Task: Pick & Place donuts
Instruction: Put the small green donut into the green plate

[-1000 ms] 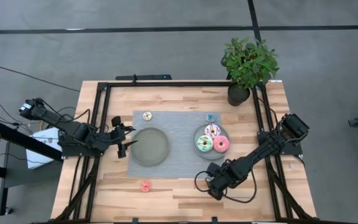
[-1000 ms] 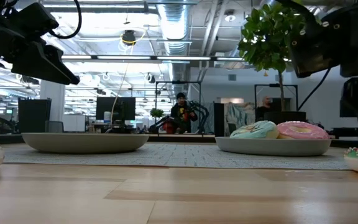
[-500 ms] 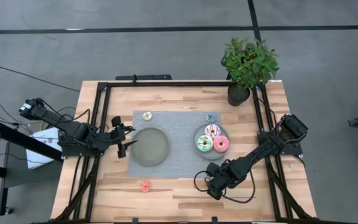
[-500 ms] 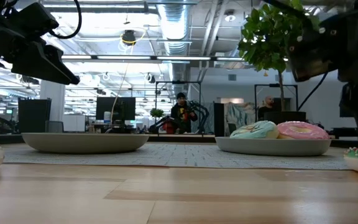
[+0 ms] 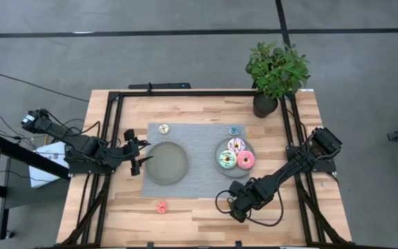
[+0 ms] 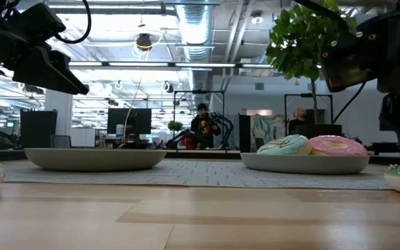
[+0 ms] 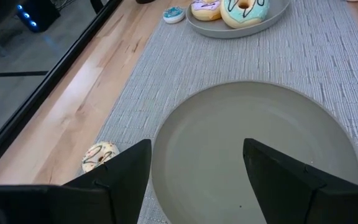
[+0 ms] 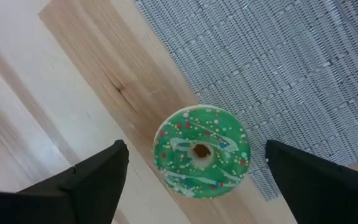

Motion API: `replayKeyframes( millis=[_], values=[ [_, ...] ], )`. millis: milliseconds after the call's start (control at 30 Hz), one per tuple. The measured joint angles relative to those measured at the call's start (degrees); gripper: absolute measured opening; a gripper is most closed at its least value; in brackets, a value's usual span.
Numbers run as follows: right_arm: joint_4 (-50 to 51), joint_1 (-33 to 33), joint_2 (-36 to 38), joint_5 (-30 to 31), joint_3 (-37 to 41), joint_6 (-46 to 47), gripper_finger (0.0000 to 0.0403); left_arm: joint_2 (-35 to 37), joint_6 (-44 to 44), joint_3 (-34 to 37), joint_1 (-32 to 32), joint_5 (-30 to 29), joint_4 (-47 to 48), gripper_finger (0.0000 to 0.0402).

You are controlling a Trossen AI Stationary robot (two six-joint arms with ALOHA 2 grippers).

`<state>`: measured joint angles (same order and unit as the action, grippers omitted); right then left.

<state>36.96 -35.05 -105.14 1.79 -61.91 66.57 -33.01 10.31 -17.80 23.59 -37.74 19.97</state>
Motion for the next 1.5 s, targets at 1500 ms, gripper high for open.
replayKeyframes(
  millis=[1500],
  values=[
    [6.23, -1.46, -0.11, 1.35, -5.16, -2.1, 0.0286, 0.0, 0.0, 0.0, 0.0, 0.09, -0.13, 0.0248]
  ],
)
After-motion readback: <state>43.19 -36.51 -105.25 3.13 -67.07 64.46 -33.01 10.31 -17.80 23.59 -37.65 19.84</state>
